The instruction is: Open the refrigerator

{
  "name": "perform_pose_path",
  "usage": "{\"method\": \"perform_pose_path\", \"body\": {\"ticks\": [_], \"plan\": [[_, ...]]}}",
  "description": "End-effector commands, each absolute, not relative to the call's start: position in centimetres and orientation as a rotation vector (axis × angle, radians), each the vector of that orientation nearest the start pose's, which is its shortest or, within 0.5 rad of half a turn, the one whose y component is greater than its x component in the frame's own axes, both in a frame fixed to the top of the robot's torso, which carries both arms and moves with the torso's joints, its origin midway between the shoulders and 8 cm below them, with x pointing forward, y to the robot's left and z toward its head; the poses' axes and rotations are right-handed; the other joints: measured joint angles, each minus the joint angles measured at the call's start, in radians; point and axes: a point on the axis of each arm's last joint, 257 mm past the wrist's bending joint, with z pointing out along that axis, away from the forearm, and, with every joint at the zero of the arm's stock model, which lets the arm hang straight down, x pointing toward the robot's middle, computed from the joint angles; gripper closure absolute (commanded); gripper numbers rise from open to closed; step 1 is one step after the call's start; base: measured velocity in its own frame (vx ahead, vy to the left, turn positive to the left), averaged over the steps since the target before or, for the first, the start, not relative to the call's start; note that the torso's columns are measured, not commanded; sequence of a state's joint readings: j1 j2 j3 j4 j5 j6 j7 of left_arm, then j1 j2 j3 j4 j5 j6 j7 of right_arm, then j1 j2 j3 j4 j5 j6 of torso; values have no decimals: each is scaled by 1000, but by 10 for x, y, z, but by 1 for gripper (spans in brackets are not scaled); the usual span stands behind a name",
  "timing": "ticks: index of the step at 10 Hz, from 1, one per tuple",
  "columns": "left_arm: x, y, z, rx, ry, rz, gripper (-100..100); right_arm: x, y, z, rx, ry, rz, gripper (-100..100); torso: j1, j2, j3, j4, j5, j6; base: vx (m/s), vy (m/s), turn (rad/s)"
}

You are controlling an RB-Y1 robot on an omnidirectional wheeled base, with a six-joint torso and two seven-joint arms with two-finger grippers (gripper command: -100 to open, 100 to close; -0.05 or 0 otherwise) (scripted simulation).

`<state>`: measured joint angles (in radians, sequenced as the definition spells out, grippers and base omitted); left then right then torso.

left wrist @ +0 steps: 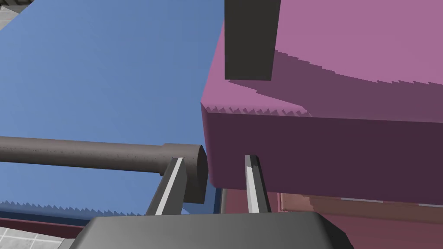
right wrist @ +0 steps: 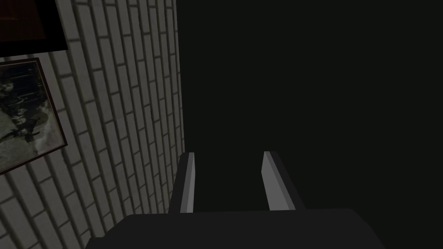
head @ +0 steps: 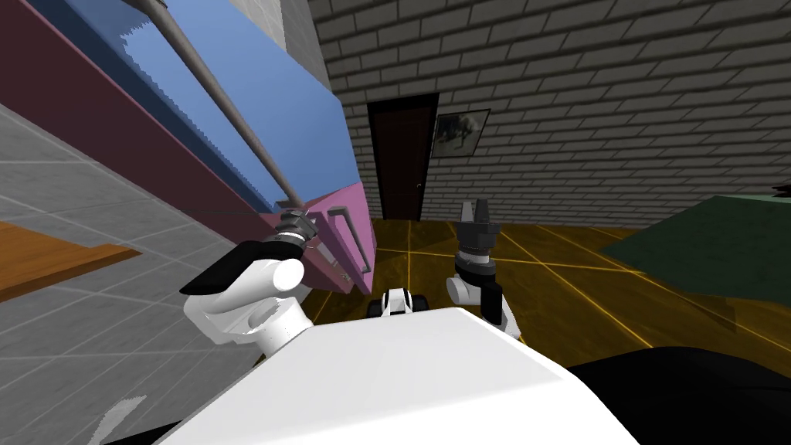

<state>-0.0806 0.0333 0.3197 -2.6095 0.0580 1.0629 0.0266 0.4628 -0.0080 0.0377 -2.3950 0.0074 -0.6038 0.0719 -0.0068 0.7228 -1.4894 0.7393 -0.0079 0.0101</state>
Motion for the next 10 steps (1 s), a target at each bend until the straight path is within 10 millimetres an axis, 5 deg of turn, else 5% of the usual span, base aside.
{"method": "perform_pose_path", "body": {"ticks": [1, 5, 7, 10], "plan": [[430, 348, 53, -1274, 918, -1075, 100, 299, -253, 101, 428, 455, 1330, 0, -2, 0, 0, 0, -1, -1, 66, -269, 78], [421, 375, 57, -1299, 851, -1015, 100, 299, -253, 101, 428, 455, 1330, 0, 0, 6, 4, 2, -1, -2, 59, -313, 74], [420, 387, 41, -1344, 856, -975, 100, 299, -253, 101, 428, 455, 1330, 0, 10, 11, 7, 3, 2, -4, 39, -186, 52], [410, 418, 48, -1355, 774, -906, 100, 299, -253, 101, 428, 455, 1330, 0, -6, 4, 3, 0, -2, -3, 173, -391, 99]]}}
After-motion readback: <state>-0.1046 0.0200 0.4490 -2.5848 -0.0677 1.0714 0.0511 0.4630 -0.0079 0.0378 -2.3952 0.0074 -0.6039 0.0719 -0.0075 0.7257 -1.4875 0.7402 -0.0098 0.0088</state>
